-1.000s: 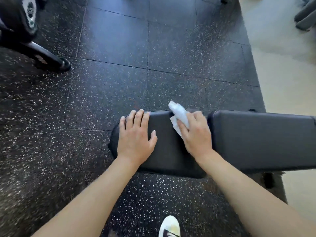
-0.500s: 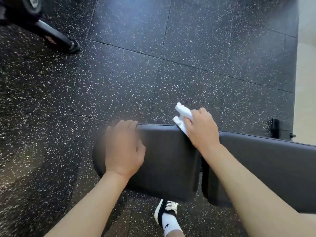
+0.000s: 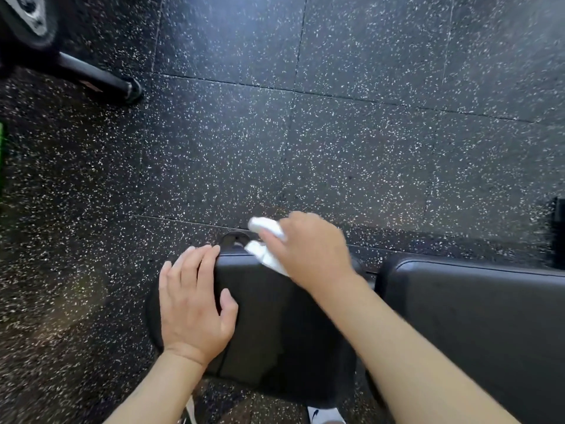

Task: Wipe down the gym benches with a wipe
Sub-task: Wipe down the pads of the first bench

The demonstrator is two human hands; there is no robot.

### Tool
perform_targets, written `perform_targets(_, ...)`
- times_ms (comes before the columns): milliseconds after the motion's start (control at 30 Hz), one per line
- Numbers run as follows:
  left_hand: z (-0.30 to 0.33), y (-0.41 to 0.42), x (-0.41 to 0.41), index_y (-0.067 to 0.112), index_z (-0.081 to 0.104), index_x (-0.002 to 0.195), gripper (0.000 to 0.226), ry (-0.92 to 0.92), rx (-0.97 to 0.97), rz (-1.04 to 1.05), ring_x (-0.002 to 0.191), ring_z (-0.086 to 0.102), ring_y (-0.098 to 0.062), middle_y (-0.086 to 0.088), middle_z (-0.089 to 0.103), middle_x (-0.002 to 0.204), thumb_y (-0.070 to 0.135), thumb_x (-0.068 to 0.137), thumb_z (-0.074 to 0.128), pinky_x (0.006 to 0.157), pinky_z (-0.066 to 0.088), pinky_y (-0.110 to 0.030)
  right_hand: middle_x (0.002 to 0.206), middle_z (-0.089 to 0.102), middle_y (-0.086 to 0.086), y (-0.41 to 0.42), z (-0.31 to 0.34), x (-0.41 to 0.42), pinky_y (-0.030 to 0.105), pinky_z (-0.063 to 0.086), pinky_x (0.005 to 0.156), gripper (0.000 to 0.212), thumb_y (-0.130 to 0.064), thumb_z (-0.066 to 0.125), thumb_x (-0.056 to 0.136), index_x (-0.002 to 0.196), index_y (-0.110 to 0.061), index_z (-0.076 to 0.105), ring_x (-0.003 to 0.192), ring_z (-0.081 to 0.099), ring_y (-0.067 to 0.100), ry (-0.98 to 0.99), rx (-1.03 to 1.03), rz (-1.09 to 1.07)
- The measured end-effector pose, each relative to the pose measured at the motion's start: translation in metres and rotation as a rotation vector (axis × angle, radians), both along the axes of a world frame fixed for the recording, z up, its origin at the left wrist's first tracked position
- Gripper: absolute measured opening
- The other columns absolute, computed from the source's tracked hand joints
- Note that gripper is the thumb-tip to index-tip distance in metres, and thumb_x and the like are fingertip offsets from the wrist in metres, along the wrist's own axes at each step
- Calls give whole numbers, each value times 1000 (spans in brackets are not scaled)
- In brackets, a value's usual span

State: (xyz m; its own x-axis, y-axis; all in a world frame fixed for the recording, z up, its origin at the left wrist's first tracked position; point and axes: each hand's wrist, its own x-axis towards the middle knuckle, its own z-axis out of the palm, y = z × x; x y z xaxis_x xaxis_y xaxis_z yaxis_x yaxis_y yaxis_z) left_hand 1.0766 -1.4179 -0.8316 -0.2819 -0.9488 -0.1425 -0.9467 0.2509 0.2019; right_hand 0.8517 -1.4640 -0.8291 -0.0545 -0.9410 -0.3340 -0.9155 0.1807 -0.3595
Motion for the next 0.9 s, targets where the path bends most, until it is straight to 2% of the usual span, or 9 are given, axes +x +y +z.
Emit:
perform_targets(67, -1, 0, 0, 8, 51, 149, 72, -10, 1, 1, 144, 44, -38, -11, 50, 151, 33, 82, 49, 124, 24, -61, 69, 44, -3, 16, -5, -40, 33, 33, 58, 54, -74, 34, 98, 114, -35, 68, 77, 54, 27, 90, 41, 40)
perform_targets(100, -2, 0, 0, 8, 51, 149, 72, -12, 4, 5, 144, 43, -38, -11, 50, 152, 33, 81, 49, 124, 23, -61, 68, 39, -4, 23, -7, -56, 32, 32, 59, 51, -74, 34, 97, 116, -39, 67, 76, 49, 24, 90, 98, -14)
perform_targets(200, -2, 1, -1, 7, 51, 148, 73, -21, 5, 2, 144, 43, -39, -11, 49, 152, 33, 80, 48, 124, 24, -61, 69, 41, -6, 26, -3, -61, 34, 30, 58, 50, -64, 42, 99, 71, -25, 54, 73, 50, 25, 26, 139, -243)
perform_targets(233, -2, 1, -1, 7, 51, 148, 74, -21, 4, 1, 144, 43, -40, -12, 50, 151, 34, 80, 48, 123, 25, -61, 69, 42, -5, 21, -1, -49, 35, 30, 58, 52, -62, 44, 100, 67, -23, 52, 74, 52, 27, 57, 113, -227)
perform_targets(333, -3, -1, -1, 6, 51, 147, 73, -22, 9, -4, 143, 44, -40, -13, 50, 150, 34, 80, 46, 122, 25, -61, 75, 51, -2, -5, -2, 4, 37, 30, 62, 49, -56, 46, 103, 81, -21, 72, 79, 56, 28, 26, 45, -46)
perform_targets(467, -4, -1, 0, 3, 51, 145, 71, -23, -5, -21, 139, 45, -43, -15, 51, 147, 34, 82, 44, 119, 28, -63, 89, 65, 5, -29, -1, 55, 38, 33, 66, 40, -48, 47, 105, 93, -20, 74, 88, 60, 31, -139, 103, 43)
perform_targets(600, -5, -1, 1, 4, 52, 146, 71, -18, -21, -24, 140, 45, -42, -14, 51, 148, 34, 82, 45, 118, 28, -64, 83, 60, 3, -10, 3, 26, 37, 32, 62, 42, -52, 51, 103, 85, -19, 70, 83, 59, 30, -123, 21, 53)
perform_targets(767, -3, 0, 0, 6, 51, 148, 72, -31, -13, -16, 141, 44, -41, -13, 50, 149, 34, 81, 49, 120, 27, -63, 71, 39, -5, 21, -7, -49, 35, 32, 61, 52, -58, 48, 100, 64, -22, 37, 75, 50, 27, -11, 94, -182)
perform_targets(900, -1, -1, 0, 5, 51, 147, 72, -15, -10, -20, 141, 45, -41, -13, 51, 148, 34, 81, 49, 119, 28, -63, 71, 47, -1, 26, -5, -41, 36, 31, 58, 50, -56, 49, 101, 66, -20, 49, 74, 54, 31, 106, 0, -158)
